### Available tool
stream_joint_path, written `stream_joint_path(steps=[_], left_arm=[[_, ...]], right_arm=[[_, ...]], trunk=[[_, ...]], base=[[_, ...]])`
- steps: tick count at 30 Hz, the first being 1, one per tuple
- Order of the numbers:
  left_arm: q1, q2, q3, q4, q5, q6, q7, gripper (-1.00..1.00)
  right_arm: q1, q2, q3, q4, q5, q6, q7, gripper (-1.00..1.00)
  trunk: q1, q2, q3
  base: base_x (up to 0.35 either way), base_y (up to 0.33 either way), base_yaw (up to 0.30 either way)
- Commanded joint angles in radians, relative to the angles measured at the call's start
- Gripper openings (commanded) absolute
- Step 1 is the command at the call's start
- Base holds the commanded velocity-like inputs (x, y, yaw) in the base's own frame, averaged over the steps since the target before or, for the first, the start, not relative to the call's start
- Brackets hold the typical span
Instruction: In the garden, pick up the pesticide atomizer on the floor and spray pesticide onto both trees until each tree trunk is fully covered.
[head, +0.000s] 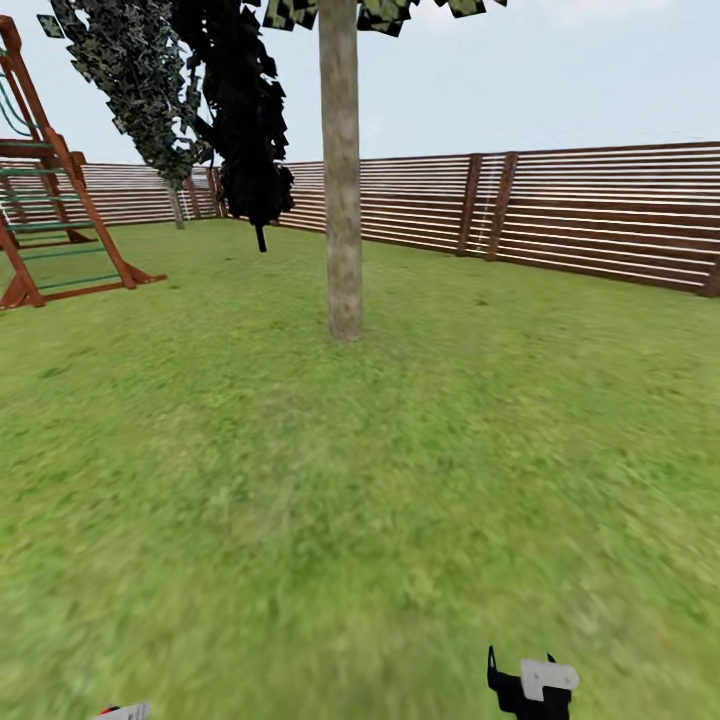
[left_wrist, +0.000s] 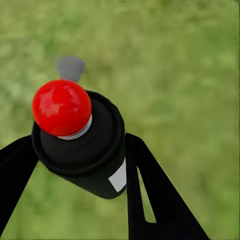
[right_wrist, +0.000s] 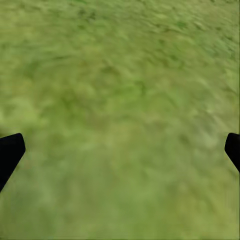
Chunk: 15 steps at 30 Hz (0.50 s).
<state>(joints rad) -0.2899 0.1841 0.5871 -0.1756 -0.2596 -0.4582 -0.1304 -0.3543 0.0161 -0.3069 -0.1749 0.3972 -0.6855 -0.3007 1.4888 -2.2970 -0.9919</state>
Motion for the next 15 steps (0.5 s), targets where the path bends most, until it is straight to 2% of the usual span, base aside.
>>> stream_joint_path(steps=[1, 7, 15], left_arm=[[0.0, 0.0, 0.0, 0.0, 0.0, 0.0, 0.0, -1.0], [0.0, 0.0, 0.0, 0.0, 0.0, 0.001, 0.0, -1.0], [0.0, 0.0, -0.001, 0.0, 0.0, 0.001, 0.0, -1.0]], right_arm=[[0.0, 0.0, 0.0, 0.0, 0.0, 0.0, 0.0, 1.0], [0.0, -0.001, 0.0, 0.0, 0.0, 0.0, 0.0, 1.0], [0.0, -0.001, 0.0, -0.002, 0.0, -0.001, 0.0, 1.0]], trunk=[[0.0, 0.0, -0.001], [0.0, 0.0, -0.005], [0.0, 0.0, -0.006]], base=[[0.339, 0.0, 0.238], [0.338, 0.0, 0.224], [0.338, 0.0, 0.022]])
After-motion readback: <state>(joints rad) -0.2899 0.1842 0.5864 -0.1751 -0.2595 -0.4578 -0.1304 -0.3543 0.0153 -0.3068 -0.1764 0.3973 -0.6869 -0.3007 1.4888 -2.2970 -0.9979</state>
